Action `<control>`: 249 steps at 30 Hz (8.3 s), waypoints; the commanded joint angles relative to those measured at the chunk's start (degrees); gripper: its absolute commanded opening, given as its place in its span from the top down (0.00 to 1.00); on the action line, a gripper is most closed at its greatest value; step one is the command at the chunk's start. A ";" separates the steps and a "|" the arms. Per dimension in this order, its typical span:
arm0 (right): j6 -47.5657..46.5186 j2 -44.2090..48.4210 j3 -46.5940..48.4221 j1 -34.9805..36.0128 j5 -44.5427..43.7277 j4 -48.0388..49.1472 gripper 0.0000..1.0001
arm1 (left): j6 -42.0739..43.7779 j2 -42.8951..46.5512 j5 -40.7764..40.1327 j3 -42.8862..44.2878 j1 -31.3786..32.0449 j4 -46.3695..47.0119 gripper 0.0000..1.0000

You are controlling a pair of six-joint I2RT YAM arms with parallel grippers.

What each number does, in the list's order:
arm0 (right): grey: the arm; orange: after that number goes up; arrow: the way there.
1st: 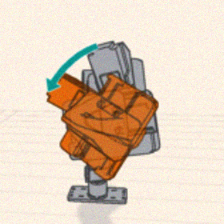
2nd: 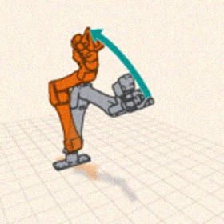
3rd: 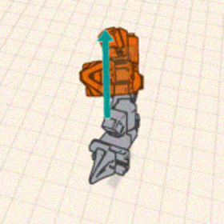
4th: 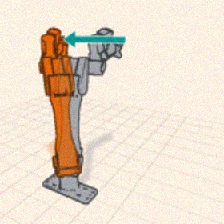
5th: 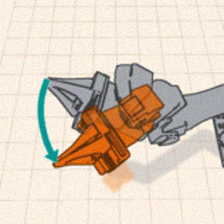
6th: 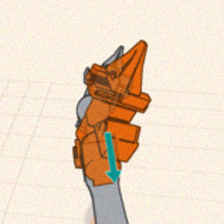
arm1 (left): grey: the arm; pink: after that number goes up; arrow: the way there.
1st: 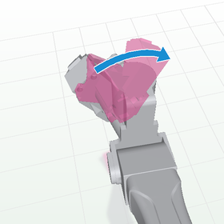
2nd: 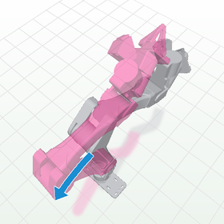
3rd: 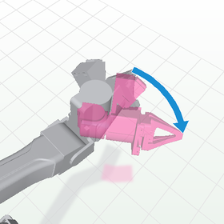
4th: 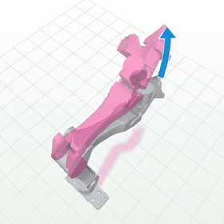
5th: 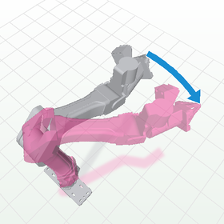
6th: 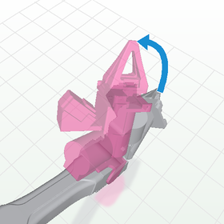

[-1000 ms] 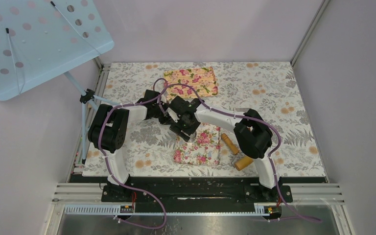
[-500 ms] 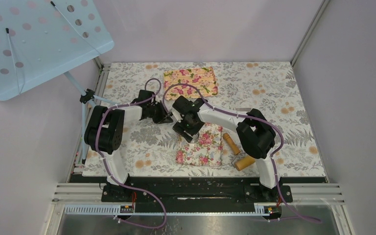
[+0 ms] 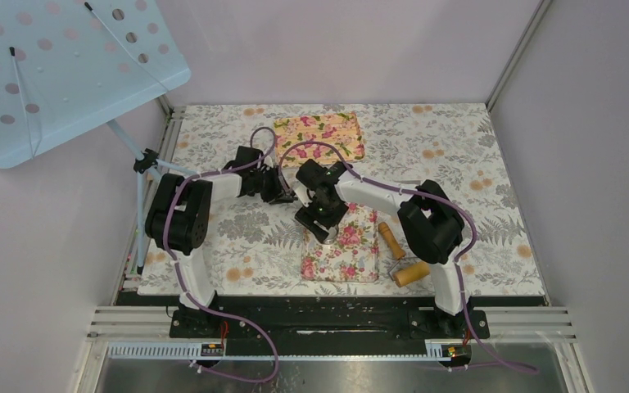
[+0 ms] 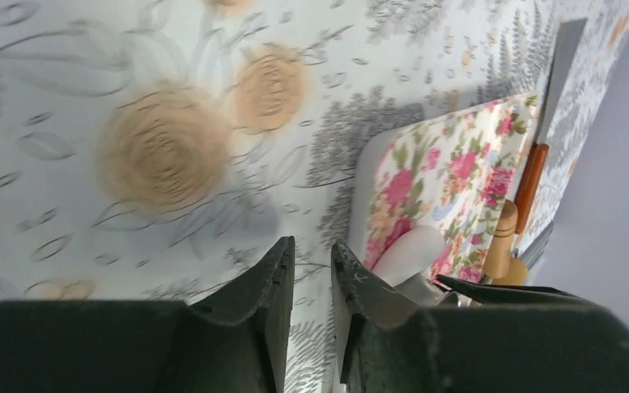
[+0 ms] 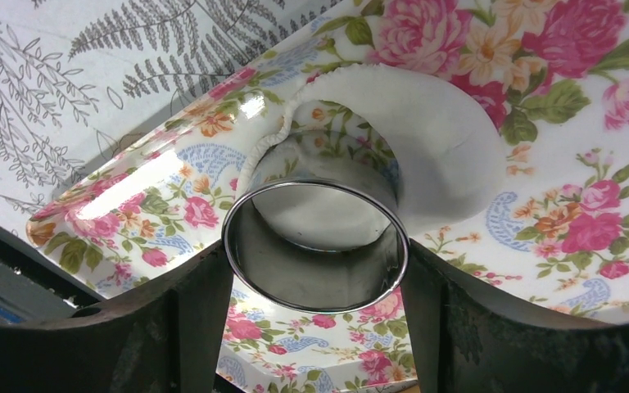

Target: Roll out the dumpling wrappers from the dough

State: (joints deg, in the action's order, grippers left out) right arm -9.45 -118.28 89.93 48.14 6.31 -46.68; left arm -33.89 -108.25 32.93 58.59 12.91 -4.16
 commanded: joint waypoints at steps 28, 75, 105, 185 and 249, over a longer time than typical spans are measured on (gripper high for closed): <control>-3.38 -1.55 -4.56 -0.94 3.89 -6.20 0.86 | 8.71 -11.53 -5.79 16.36 9.09 -14.49 1.00; 8.16 -0.66 -5.31 -13.05 -4.75 -2.81 0.88 | 1.04 -4.46 -25.43 8.90 2.98 -14.38 1.00; 4.96 12.72 -1.28 -19.00 8.96 -2.55 0.92 | 1.15 -4.34 -21.68 8.21 3.28 -11.84 1.00; 4.92 -7.27 33.49 -7.31 -1.17 -6.66 0.95 | 1.72 -5.86 -17.87 9.51 5.64 -10.74 1.00; -4.98 -7.32 17.60 -1.74 -11.51 -17.10 0.97 | 1.64 -5.87 -17.61 9.48 5.55 -10.68 1.00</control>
State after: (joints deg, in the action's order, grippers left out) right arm -14.15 -125.75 106.72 45.78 -4.03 -62.48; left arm -32.84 -111.70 16.58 68.75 17.87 -13.56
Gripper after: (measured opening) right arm 0.753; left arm 0.054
